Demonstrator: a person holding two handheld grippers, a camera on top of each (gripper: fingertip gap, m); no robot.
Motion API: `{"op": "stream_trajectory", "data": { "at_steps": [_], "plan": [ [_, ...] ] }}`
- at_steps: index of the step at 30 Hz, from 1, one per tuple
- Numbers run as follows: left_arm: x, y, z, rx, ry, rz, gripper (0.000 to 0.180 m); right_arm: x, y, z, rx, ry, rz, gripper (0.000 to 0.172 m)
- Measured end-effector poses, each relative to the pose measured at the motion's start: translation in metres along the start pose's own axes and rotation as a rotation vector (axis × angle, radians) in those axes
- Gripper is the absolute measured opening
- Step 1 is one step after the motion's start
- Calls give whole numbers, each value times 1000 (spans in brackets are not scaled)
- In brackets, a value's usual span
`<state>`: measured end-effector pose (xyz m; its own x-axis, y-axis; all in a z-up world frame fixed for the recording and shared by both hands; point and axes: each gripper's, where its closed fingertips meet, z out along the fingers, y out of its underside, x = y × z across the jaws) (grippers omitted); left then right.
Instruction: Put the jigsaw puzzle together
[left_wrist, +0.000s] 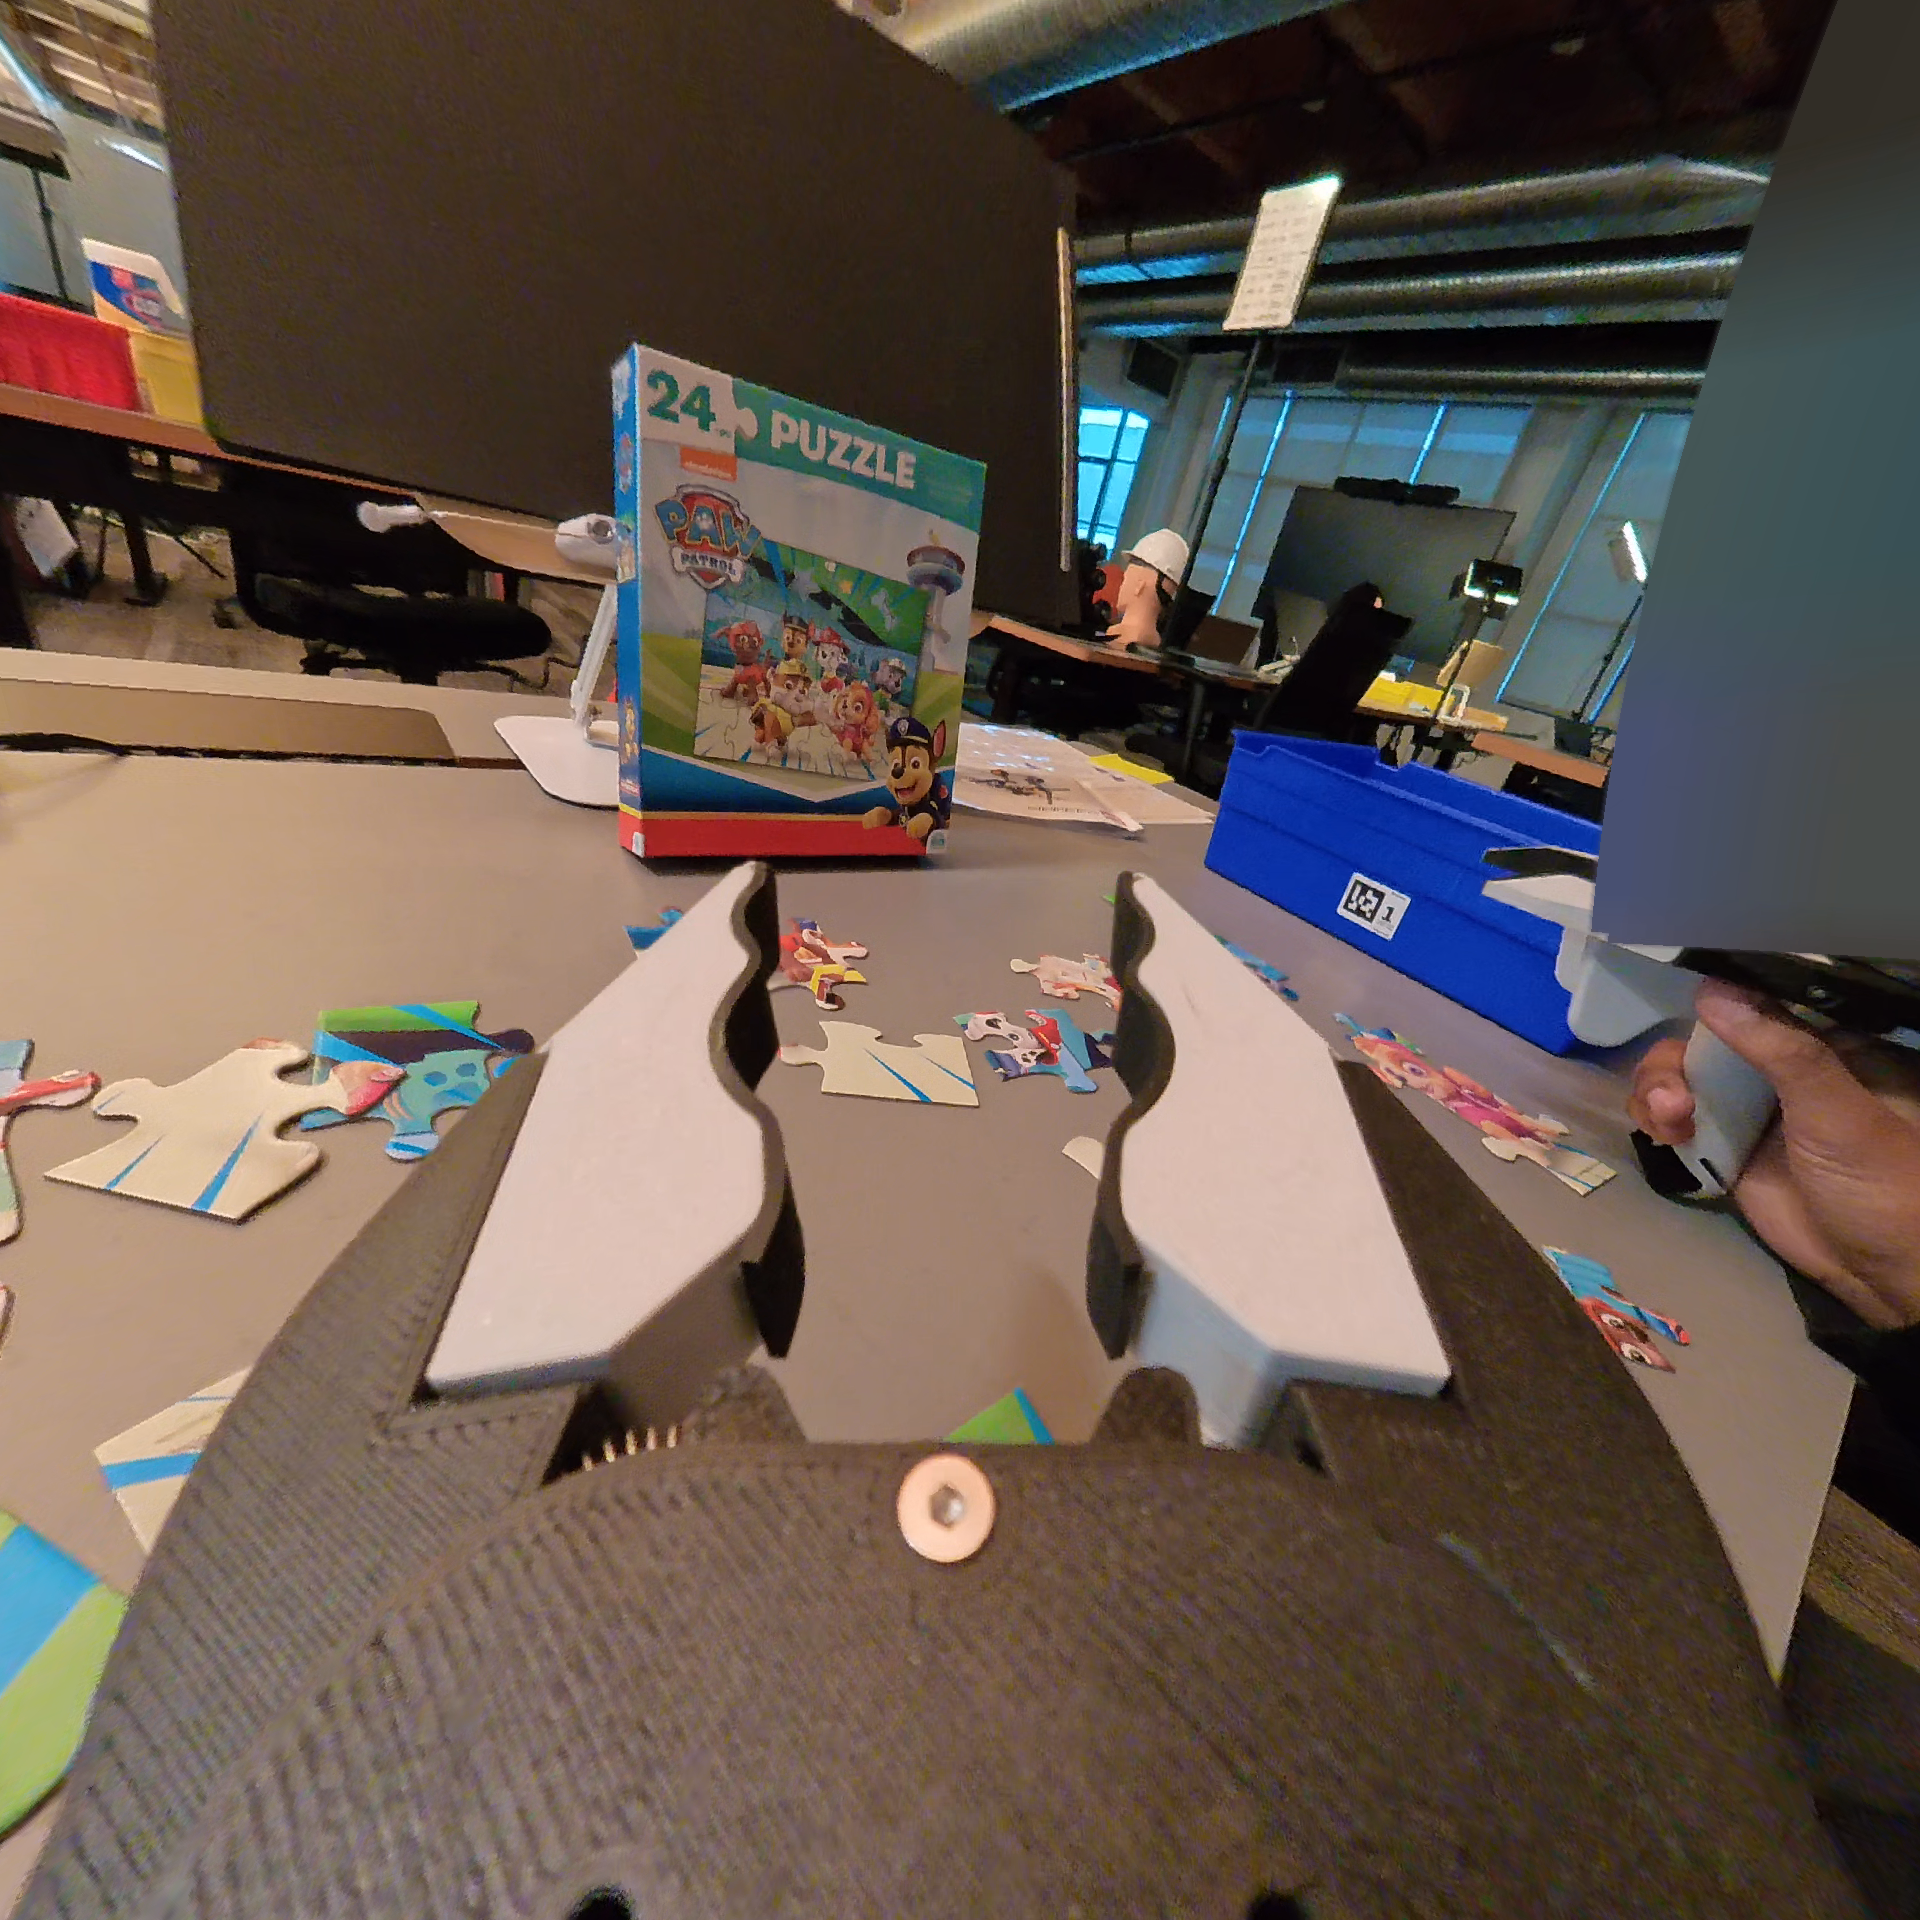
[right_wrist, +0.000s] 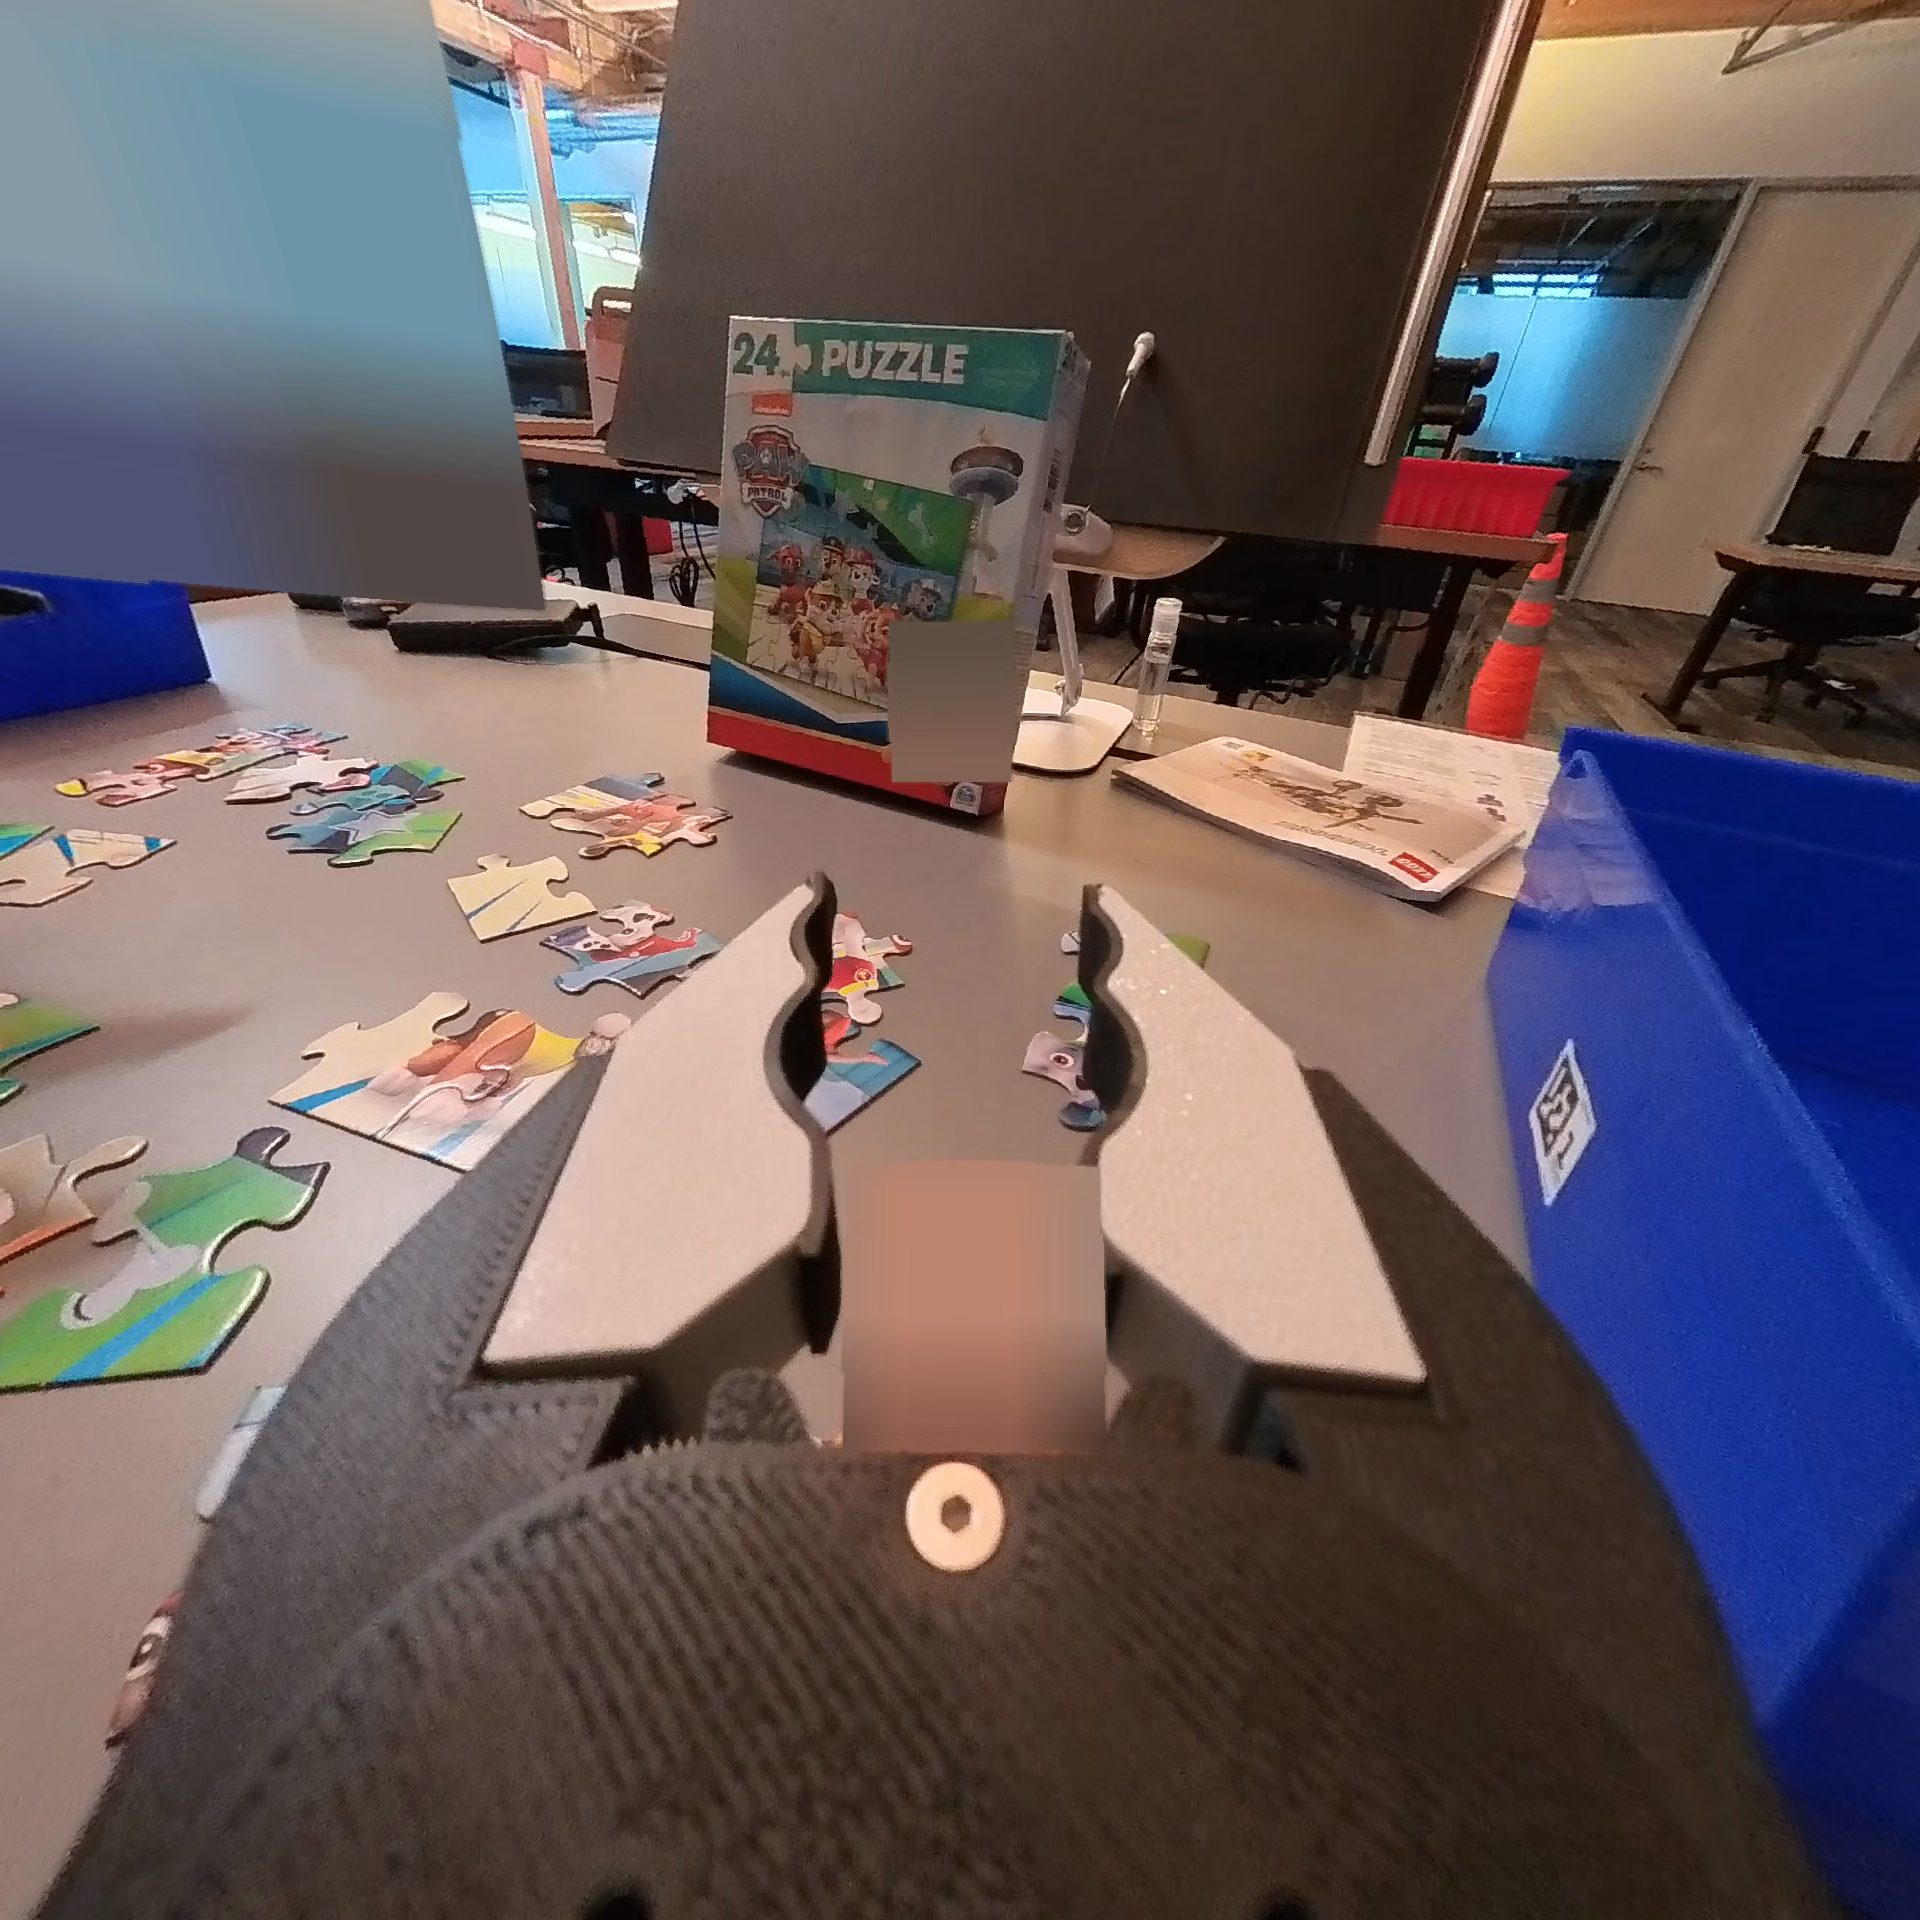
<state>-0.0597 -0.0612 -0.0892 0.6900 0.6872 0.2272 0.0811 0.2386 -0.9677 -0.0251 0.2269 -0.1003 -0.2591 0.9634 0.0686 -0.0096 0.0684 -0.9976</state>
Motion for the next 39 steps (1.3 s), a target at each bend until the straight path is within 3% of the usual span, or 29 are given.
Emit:
{"op": "stream_trajectory", "data": {
  "at_steps": [3, 6, 10, 39],
  "plan": [
    [-17, -26, -18, 133, -105, 62, 47, 0, 0, 0, 2, 3, -2, 46],
    [-42, -44, -39, 267, -221, 12, 42, 1, -1, -1, 8, 10, -2, 46],
    [-47, -36, -34, 217, -193, -61, 49, 2, -1, 0, 9, 9, 2, 46],
    [-40, -32, -28, 191, -160, -34, 45, 0, -1, 0, 7, -1, 8, 40]
  ]
}}
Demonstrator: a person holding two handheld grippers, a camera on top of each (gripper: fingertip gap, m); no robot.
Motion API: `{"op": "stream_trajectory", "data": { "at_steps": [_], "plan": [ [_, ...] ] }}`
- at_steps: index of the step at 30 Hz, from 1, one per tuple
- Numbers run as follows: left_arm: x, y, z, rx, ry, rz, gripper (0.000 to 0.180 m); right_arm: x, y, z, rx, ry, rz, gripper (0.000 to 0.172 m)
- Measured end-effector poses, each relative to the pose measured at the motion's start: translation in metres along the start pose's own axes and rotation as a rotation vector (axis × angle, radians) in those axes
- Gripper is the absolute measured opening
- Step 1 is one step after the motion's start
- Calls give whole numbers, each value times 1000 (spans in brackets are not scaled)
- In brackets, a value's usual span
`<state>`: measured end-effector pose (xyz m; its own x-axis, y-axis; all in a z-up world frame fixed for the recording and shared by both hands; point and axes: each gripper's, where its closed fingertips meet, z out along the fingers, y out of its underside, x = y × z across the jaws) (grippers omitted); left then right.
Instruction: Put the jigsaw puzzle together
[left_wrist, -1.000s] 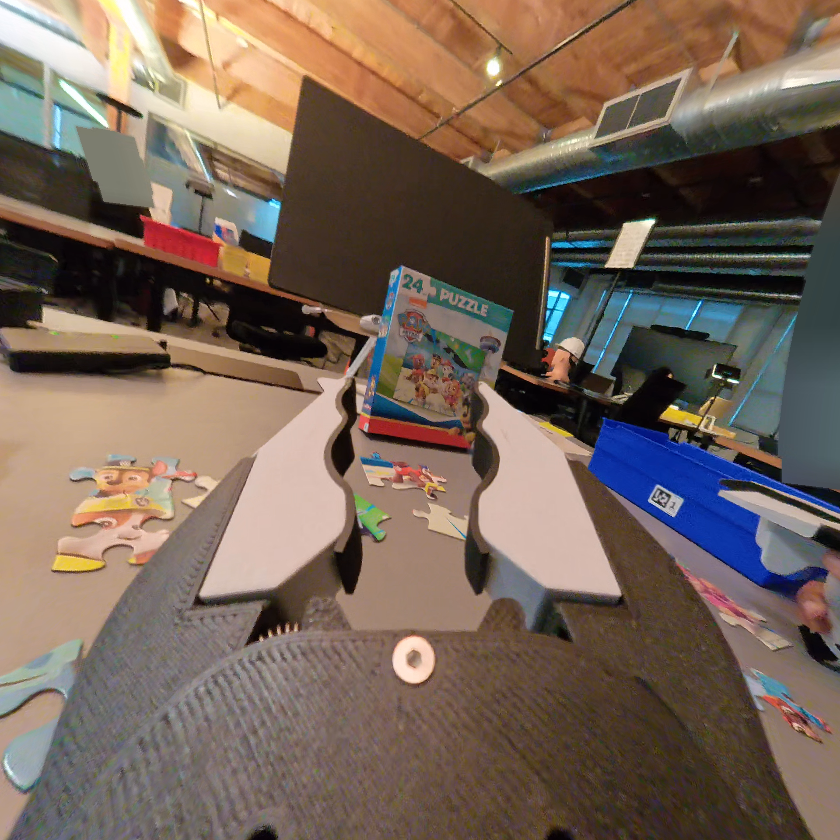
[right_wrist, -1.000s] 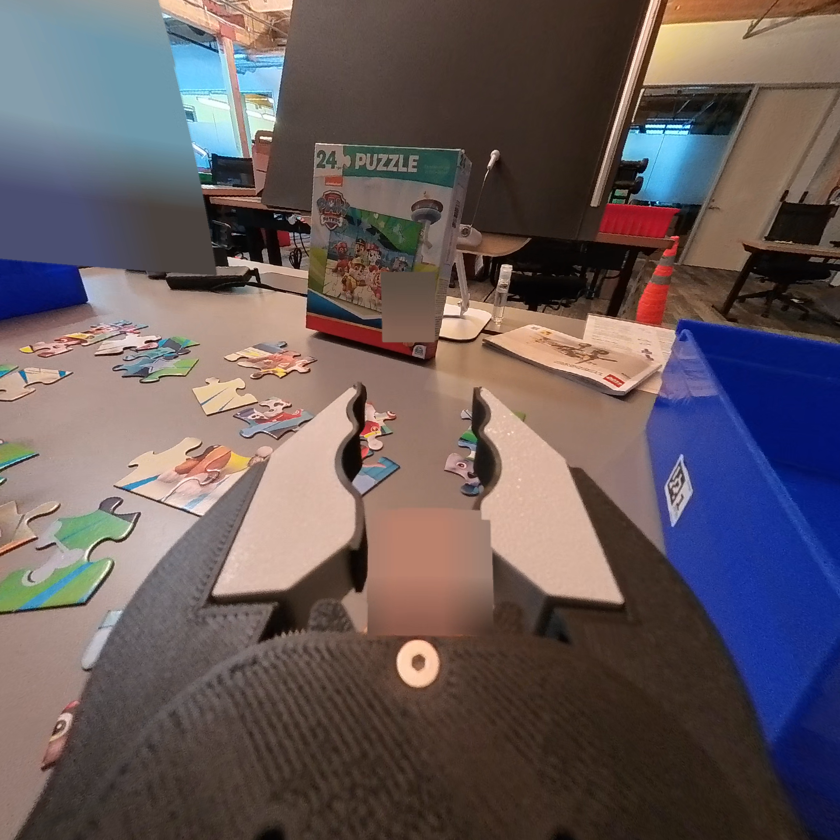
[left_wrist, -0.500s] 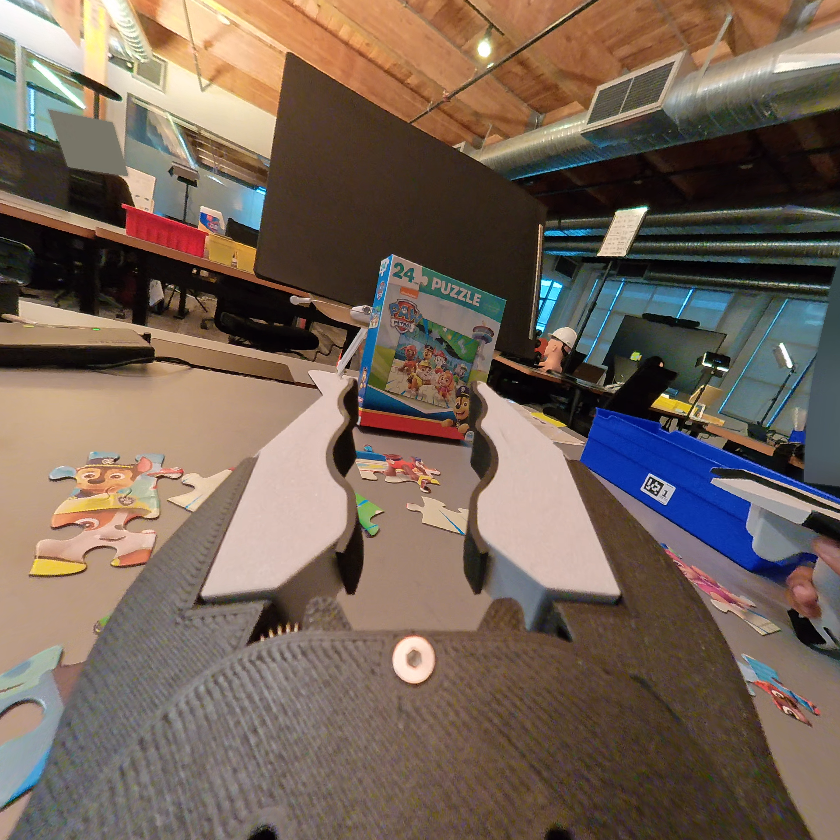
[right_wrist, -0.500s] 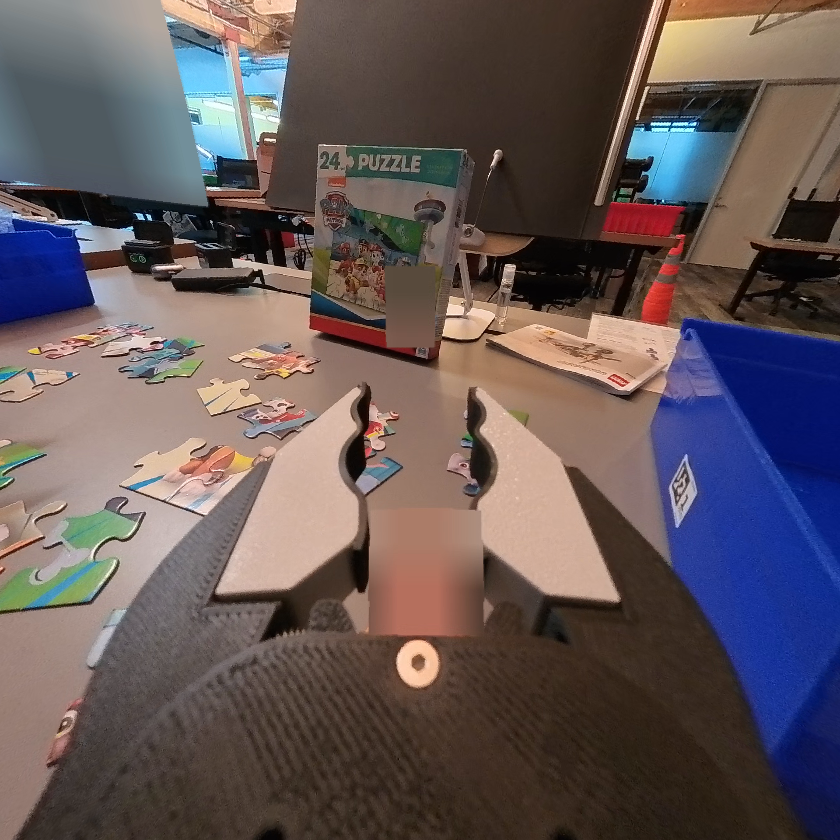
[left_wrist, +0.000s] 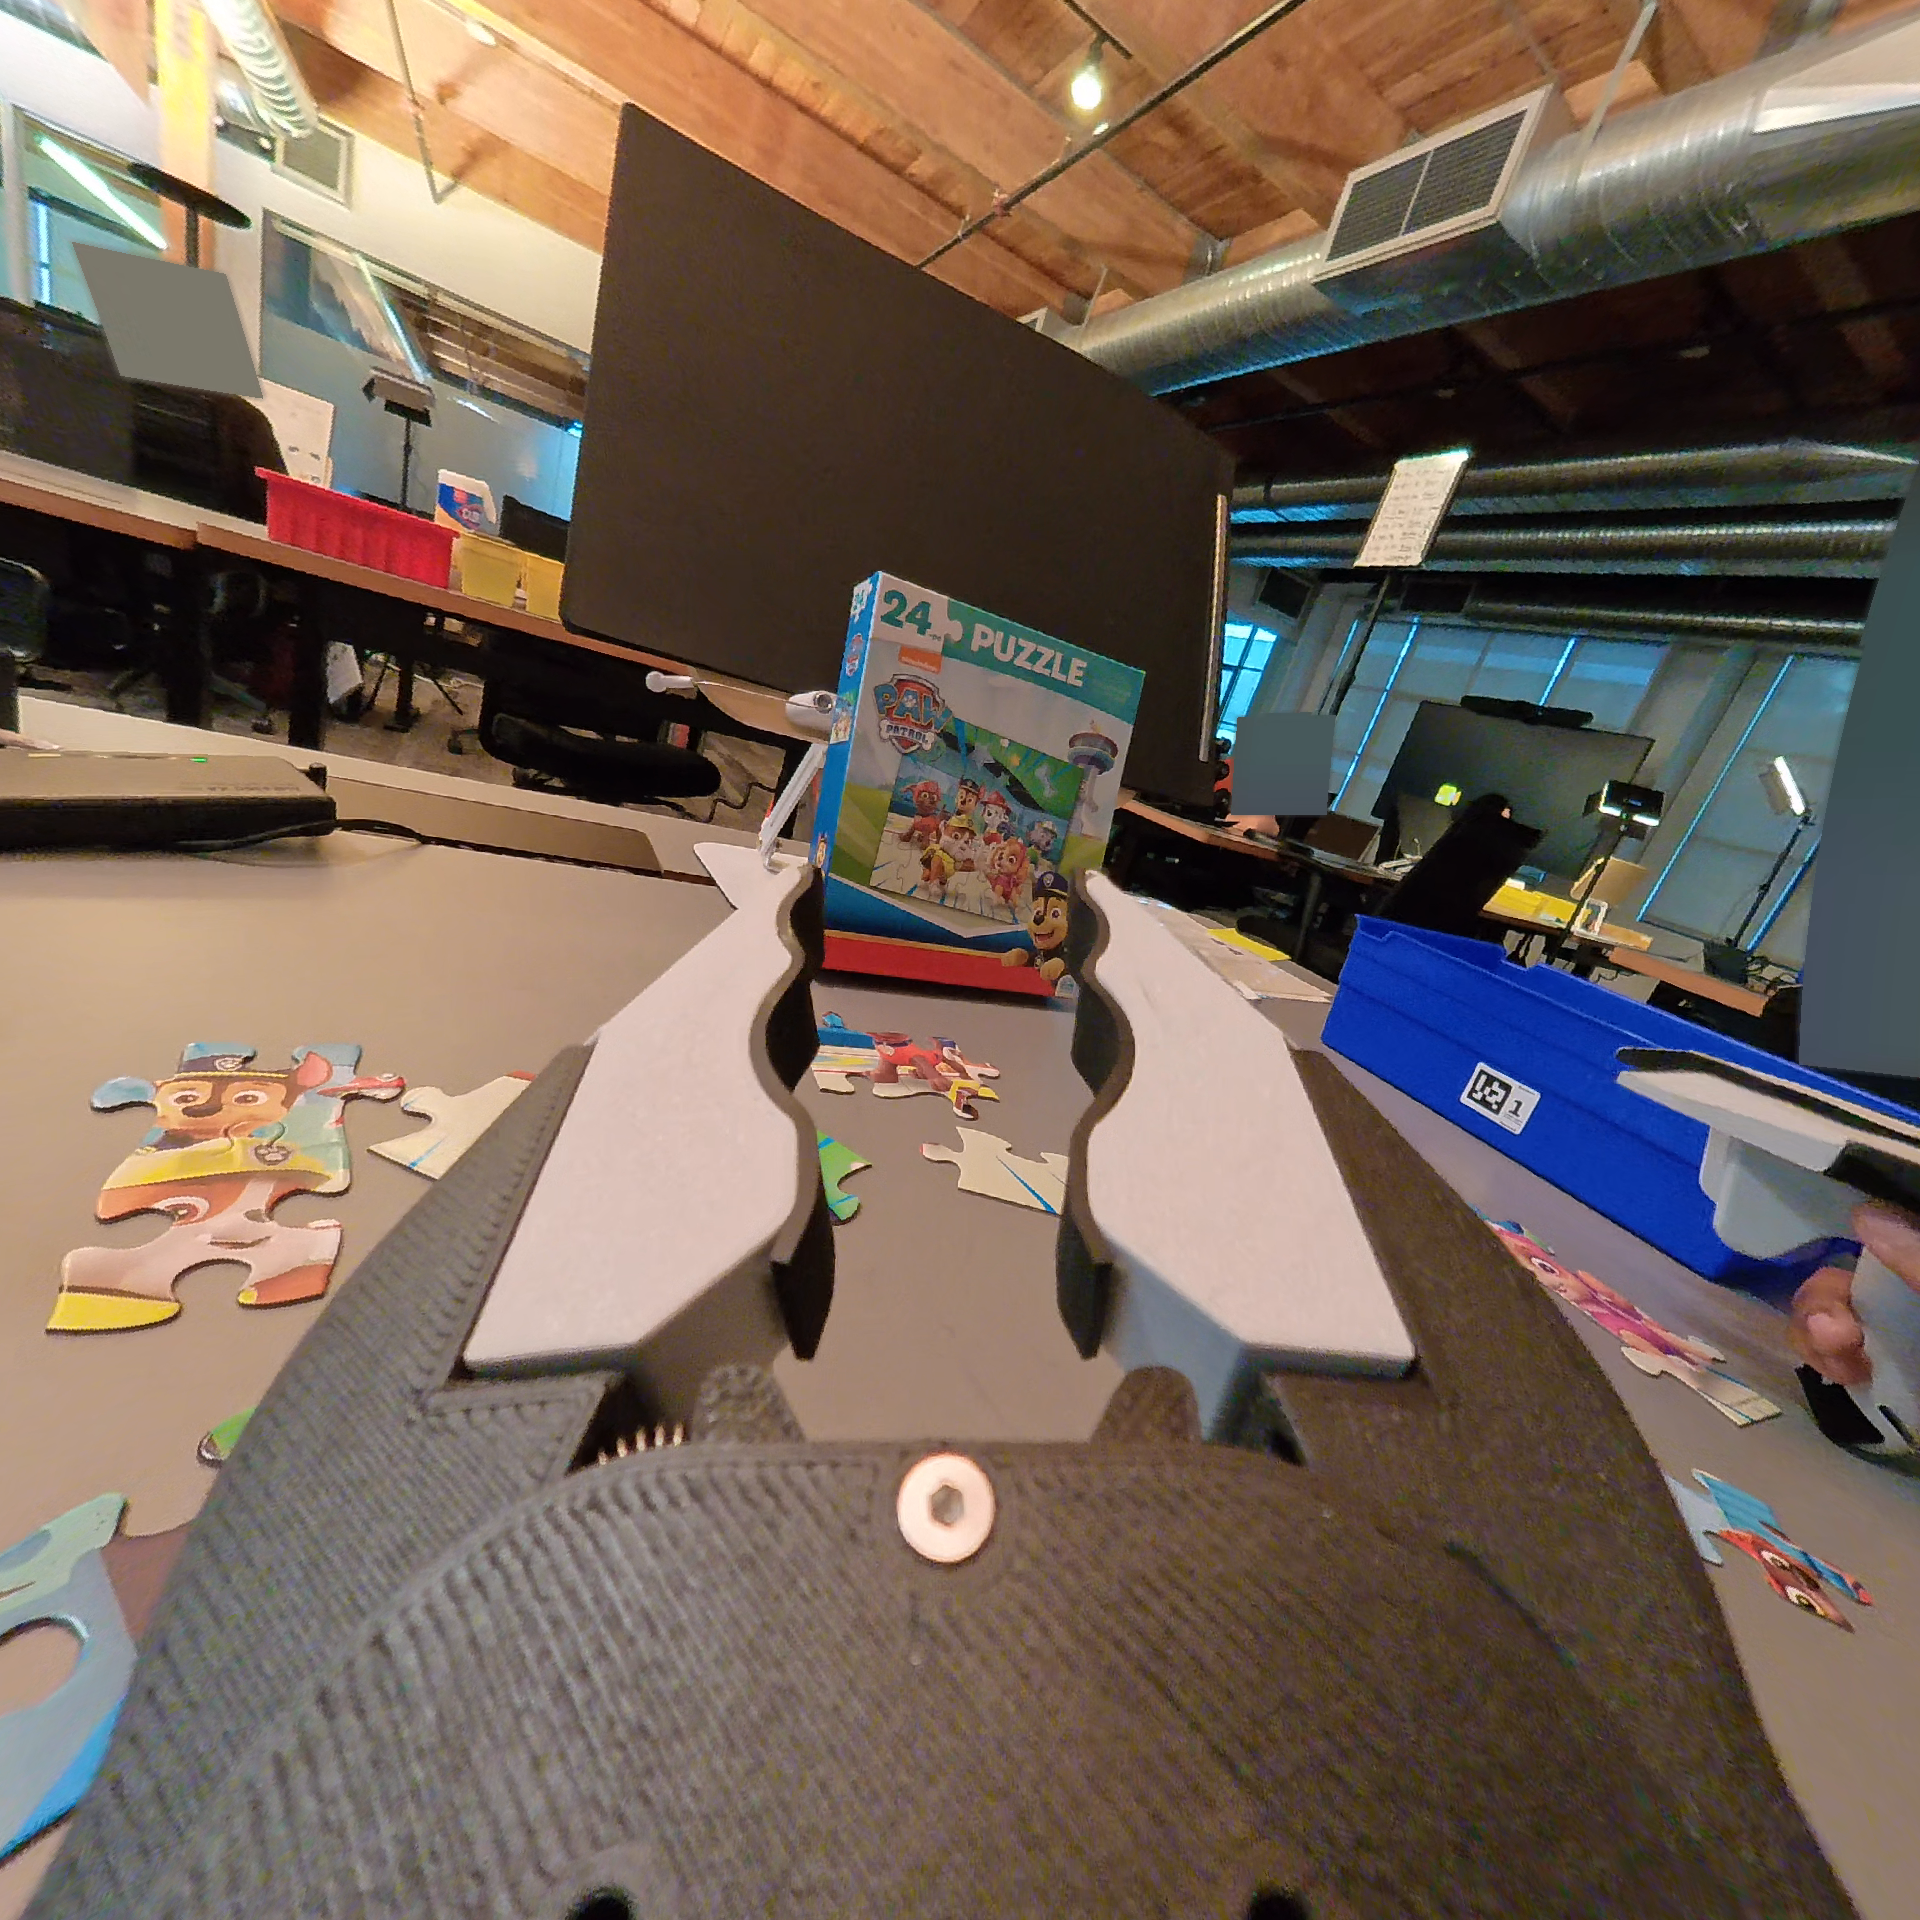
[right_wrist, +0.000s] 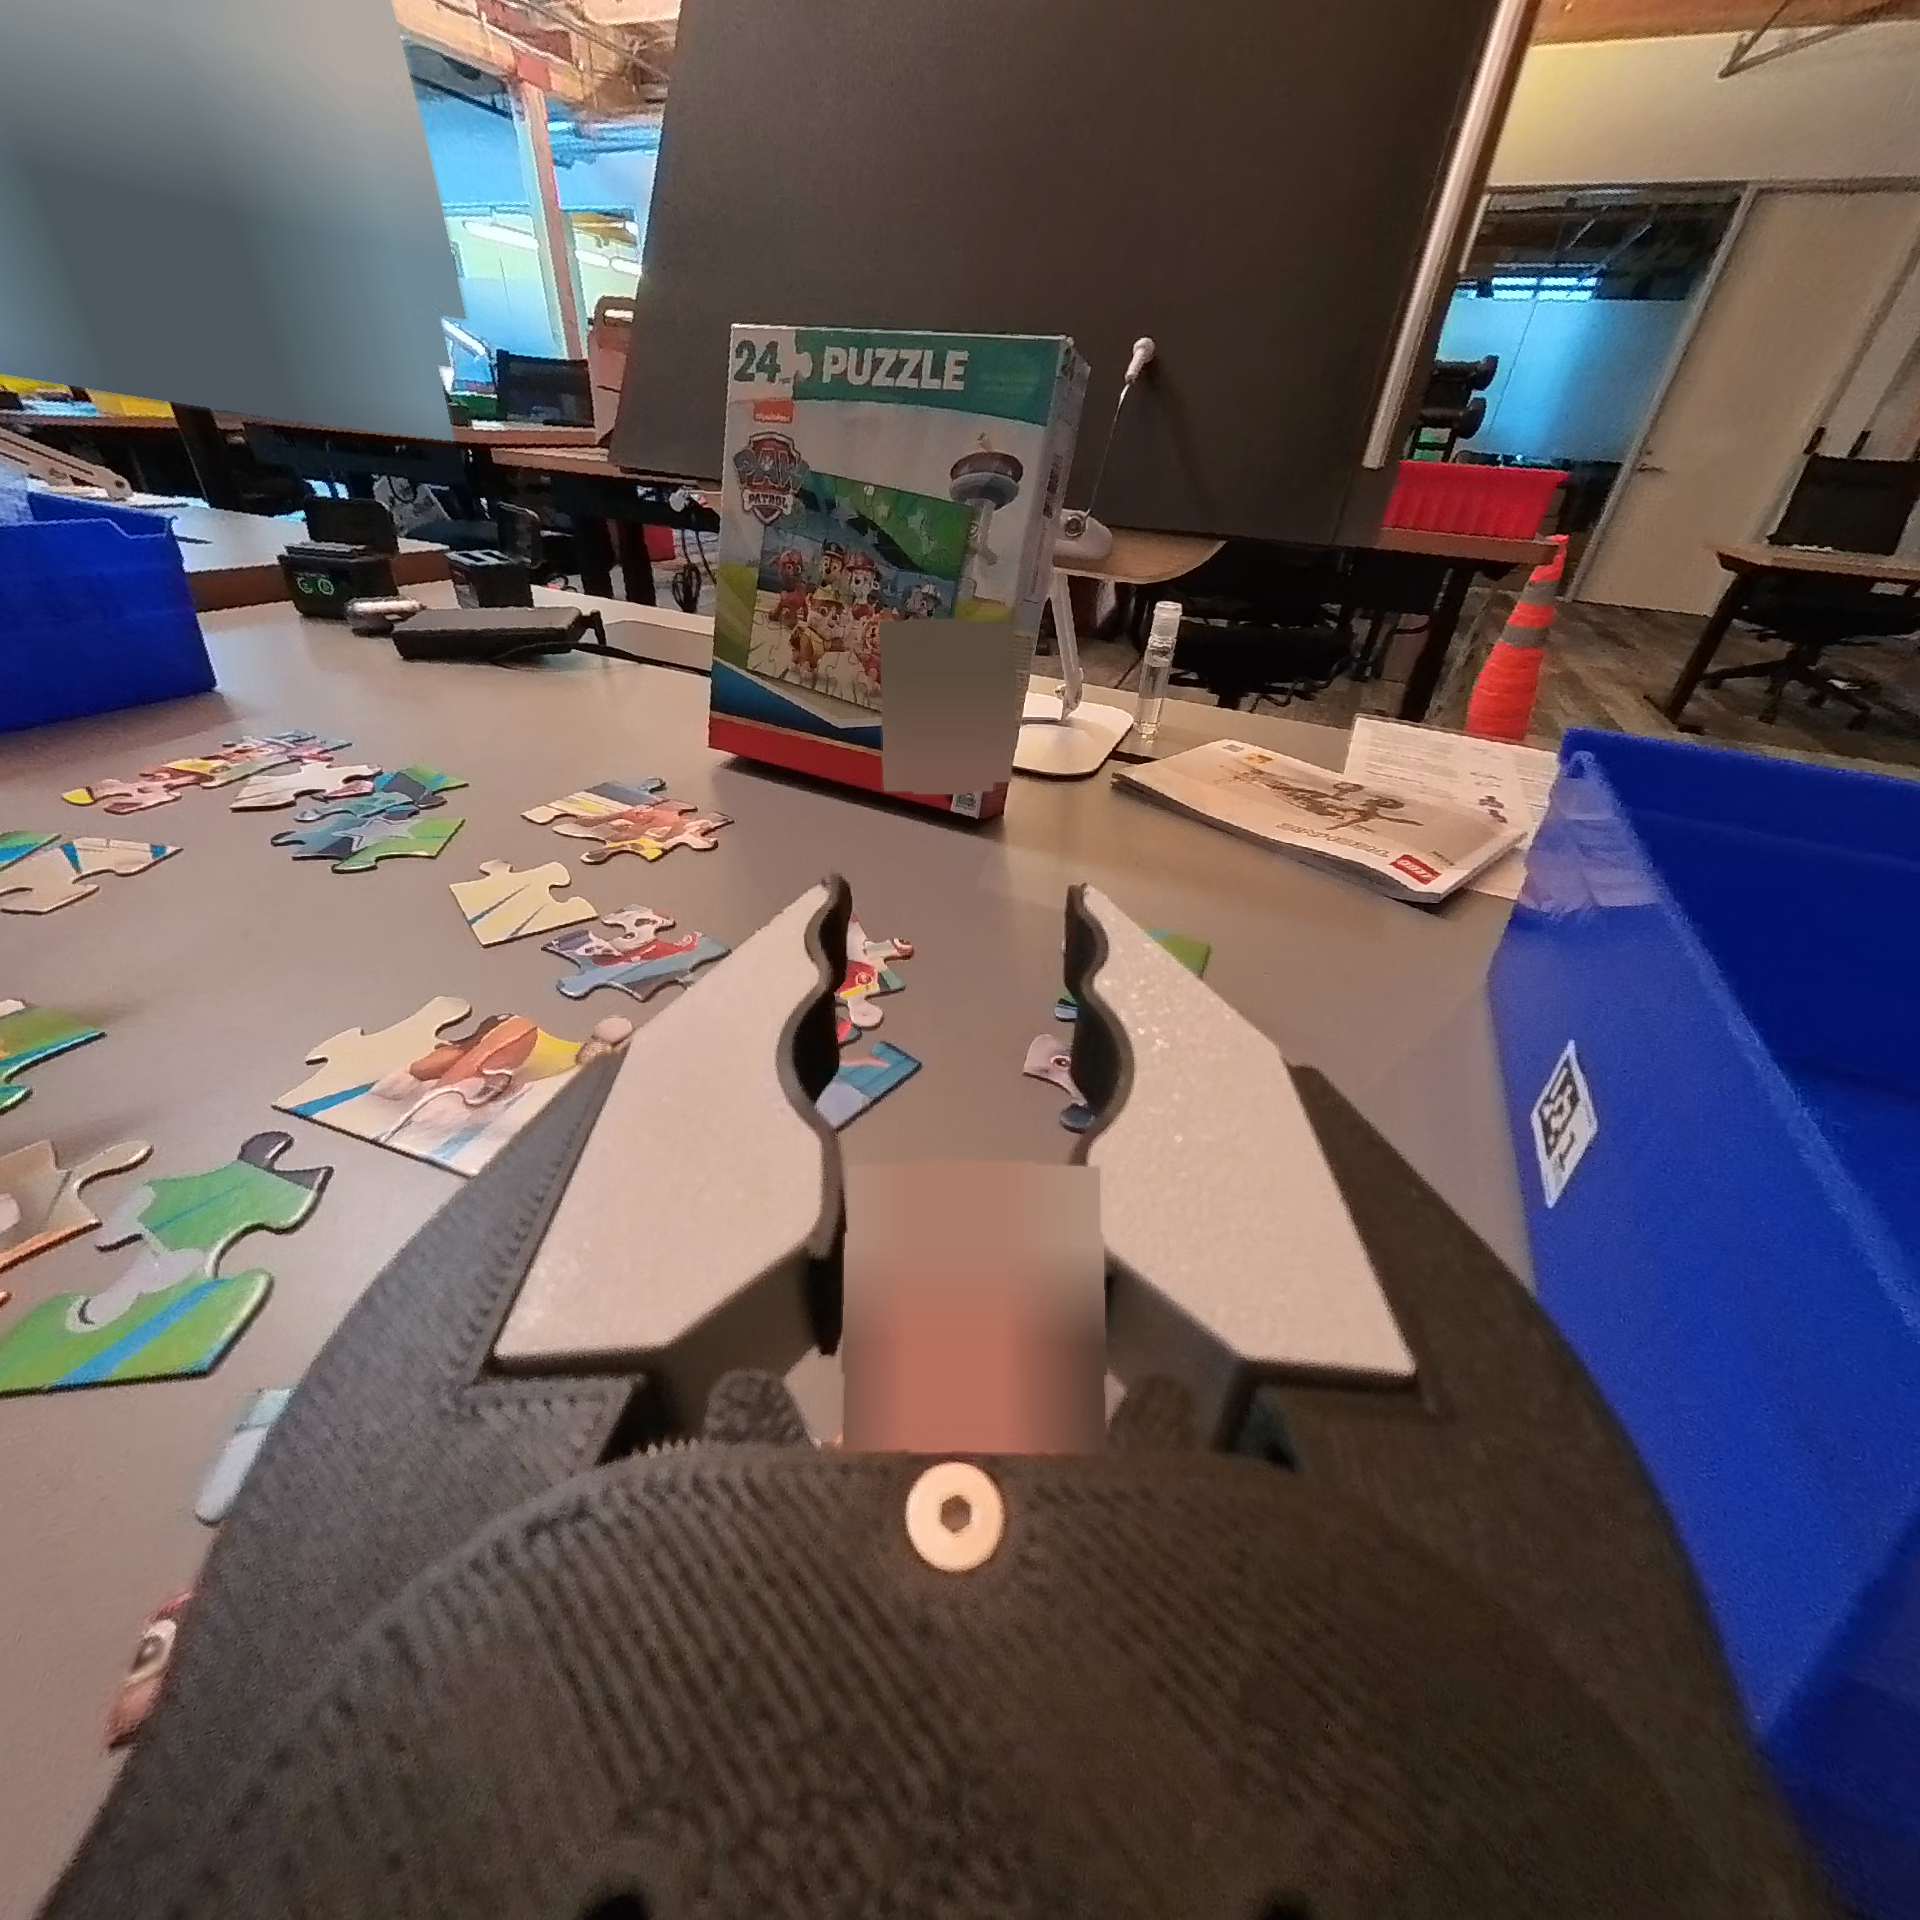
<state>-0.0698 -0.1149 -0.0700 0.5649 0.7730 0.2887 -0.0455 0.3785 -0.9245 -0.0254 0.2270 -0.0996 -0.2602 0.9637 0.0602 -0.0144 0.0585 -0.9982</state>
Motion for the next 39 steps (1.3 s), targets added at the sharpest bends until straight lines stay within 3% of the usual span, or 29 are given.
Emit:
{"op": "stream_trajectory", "data": {
  "at_steps": [14, 39],
  "plan": [
    [2, 2, 1, -12, 9, 5, 45, 32, -25, -24, 187, 86, 156, 38],
    [5, 4, 2, -19, 23, 6, 45, 30, -23, -22, 175, 72, 154, 38]
  ]
}}
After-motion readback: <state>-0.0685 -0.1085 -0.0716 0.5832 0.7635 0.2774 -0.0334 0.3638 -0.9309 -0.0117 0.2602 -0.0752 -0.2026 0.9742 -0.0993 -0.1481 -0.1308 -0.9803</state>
